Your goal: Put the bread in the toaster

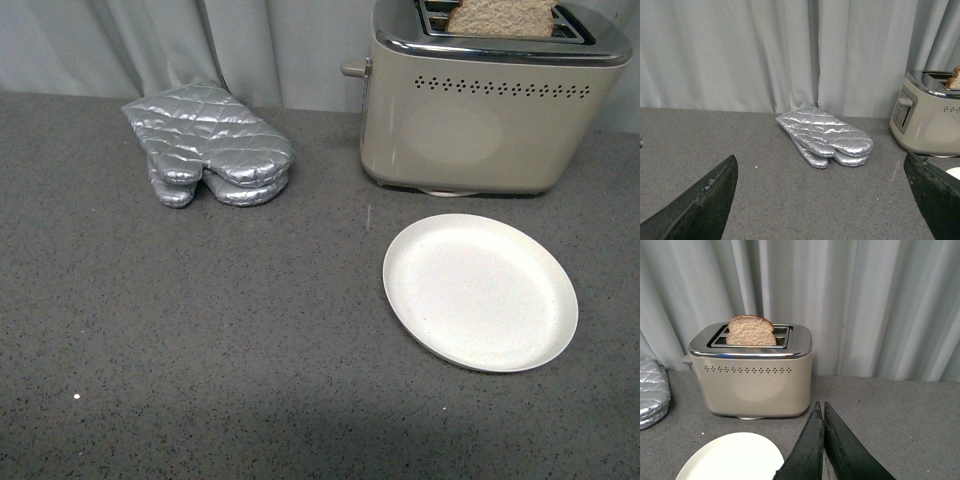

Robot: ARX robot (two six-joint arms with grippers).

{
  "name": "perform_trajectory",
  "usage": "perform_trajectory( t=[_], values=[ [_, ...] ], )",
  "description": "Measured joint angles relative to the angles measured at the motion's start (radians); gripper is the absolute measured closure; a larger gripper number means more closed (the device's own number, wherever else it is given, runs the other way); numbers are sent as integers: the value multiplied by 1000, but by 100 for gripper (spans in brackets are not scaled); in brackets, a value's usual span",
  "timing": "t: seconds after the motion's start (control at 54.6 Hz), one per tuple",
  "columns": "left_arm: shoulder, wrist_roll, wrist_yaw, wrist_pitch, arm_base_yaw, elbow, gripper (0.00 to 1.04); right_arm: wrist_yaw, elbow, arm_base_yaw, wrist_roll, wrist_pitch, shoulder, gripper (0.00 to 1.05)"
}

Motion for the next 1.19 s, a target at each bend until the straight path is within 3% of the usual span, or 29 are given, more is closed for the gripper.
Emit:
perform_trajectory(
  t=[1.081, 1.136, 1.191],
  values=[
    [0, 0, 0, 0, 0, 0, 7, 0, -56, 0, 0, -338, -408, 104],
    [0, 0, 0, 0, 0, 0, 7, -1, -55, 0, 0, -477, -512, 104],
    [0, 0, 0, 0, 0, 0, 7, -1, -55, 0, 0, -508, -572, 104]
  ],
)
